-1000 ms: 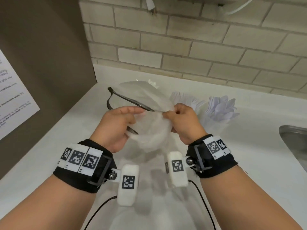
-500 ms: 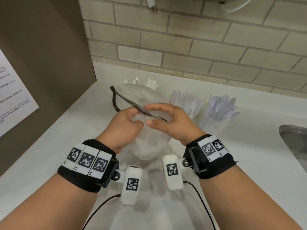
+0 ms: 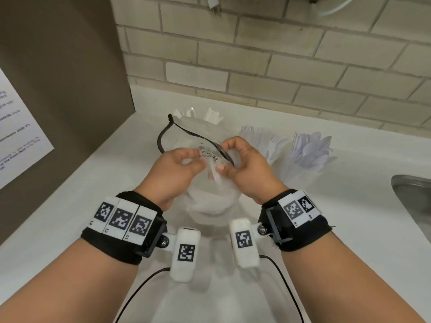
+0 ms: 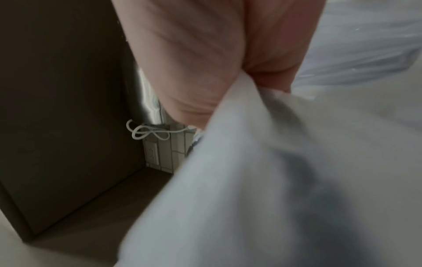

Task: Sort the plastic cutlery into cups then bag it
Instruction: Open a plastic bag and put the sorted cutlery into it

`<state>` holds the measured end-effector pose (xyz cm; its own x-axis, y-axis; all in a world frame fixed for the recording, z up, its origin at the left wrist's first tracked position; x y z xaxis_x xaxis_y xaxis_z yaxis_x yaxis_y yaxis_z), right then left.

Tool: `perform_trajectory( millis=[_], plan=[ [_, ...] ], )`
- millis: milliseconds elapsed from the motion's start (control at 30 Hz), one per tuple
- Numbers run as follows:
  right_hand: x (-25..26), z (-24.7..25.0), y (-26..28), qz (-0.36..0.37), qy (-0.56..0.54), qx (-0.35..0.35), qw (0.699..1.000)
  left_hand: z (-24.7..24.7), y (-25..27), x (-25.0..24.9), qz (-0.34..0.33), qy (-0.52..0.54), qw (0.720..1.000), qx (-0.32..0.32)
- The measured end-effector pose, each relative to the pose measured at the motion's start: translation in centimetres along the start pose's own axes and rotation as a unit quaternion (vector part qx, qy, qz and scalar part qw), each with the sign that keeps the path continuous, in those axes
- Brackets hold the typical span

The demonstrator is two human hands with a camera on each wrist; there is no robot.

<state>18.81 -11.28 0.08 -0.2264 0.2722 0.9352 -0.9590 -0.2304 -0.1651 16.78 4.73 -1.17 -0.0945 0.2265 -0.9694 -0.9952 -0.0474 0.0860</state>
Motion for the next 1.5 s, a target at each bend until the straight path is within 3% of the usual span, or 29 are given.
perform_trajectory(
  millis=[100,200,300,433,533,667,800,867,933,1033,1133,1300,1433,1500],
  plan=[
    [-0.4,-0.6,0.0,0.004,0.032,0.003,0.999,-0.2,0.1,-0.2,-0.036,-0.002,0.999,-0.029],
    [-0.5,0.4,-0.3,0.005,0.080,-0.036,0.996,0.3,0.2,-0.5,-0.071,-0.051,0.995,-0.054],
    [-0.4,1.4,-0.2,-0.003,0.016,-0.075,0.997,0.6,0.2,-0.7,-0.070,-0.105,0.991,-0.040],
    [0.5,0.9,0.1,0.036,0.008,-0.049,0.998,0.1,0.3,-0.9,-0.062,-0.138,0.989,0.003],
    [0.3,0.7,0.0,0.022,-0.024,-0.026,0.999,-0.5,0.6,-1.0,-0.045,-0.117,0.992,0.017],
    [0.6,-0.2,0.2,0.030,-0.034,0.016,0.999,-0.8,0.7,-1.2,-0.057,-0.053,0.997,-0.009],
    [-0.8,1.0,-0.4,-0.006,0.025,-0.054,0.998,0.6,0.3,-1.0,-0.067,-0.008,0.994,-0.089],
    [-1.6,1.6,-0.3,-0.036,0.082,-0.065,0.994,1.4,0.2,-0.7,-0.042,0.037,0.991,-0.124],
    [-2.1,1.2,-0.1,-0.054,0.148,-0.021,0.987,1.5,0.1,0.1,0.034,0.127,0.984,-0.123],
    [-2.6,0.4,0.2,-0.069,0.243,0.029,0.967,1.2,-0.1,1.2,0.148,0.288,0.939,-0.116],
    [-2.6,0.7,0.4,-0.037,0.309,-0.011,0.950,1.2,-0.3,1.6,0.179,0.367,0.903,-0.130],
    [0.0,0.4,1.0,-0.016,0.122,0.046,0.991,1.2,-0.2,1.9,0.174,0.363,0.902,-0.154],
    [0.1,0.7,1.0,-0.003,0.162,0.022,0.986,0.9,-0.4,2.1,0.173,0.349,0.909,-0.146],
    [0.1,1.3,1.1,-0.003,0.118,-0.005,0.993,0.6,-0.4,2.0,0.164,0.329,0.922,-0.121]
  ],
)
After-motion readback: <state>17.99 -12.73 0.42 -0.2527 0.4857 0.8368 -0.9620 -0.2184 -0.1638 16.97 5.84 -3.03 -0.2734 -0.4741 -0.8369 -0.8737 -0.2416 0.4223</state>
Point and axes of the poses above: each hand's wrist, its own y-axis away from the middle knuckle, its own z-axis out of the back of the hand, x = y × z, the point moved 5 cm from there along -y, towards the middle knuckle, and after that the axes turned 4 degrees about -y, right-handed, at the moved point
